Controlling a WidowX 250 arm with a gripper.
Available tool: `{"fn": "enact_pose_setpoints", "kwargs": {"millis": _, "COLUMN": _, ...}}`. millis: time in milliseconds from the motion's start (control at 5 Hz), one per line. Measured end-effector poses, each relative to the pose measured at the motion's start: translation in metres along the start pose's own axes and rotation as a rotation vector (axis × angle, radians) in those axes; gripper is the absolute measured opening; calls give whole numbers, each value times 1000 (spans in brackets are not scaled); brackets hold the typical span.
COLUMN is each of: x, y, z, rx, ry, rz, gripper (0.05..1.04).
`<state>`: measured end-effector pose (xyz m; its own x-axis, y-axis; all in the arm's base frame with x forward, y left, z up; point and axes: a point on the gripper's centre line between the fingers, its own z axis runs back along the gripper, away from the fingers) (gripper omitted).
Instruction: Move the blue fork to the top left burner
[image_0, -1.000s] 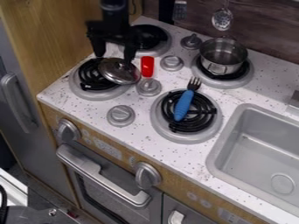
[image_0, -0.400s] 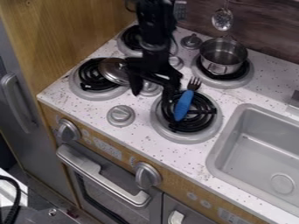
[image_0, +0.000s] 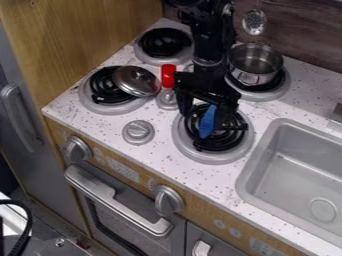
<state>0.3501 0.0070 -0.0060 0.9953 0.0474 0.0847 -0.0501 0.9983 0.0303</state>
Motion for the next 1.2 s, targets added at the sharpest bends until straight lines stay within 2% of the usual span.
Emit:
{"fn": "enact_pose_setpoints", "kwargs": {"millis": 400, "x": 13, "y": 2, "z": -22, "rx": 21, "ry": 29, "rz": 37, "gripper": 999}}
{"fn": "enact_pose_setpoints", "kwargs": {"millis": 600, "x": 21, "y": 11, "z": -33, "rx": 48, "ry": 40, "rz": 55, "gripper": 999}}
{"fn": "enact_pose_setpoints", "kwargs": {"millis": 800, "x": 21, "y": 16, "z": -36, "rx": 63, "ry": 46, "rz": 63, "gripper": 966}}
{"fn": "enact_pose_setpoints", "kwargs": {"millis": 1200, "x": 20, "y": 18, "z": -37, "rx": 73, "ry": 46, "rz": 53, "gripper": 431}}
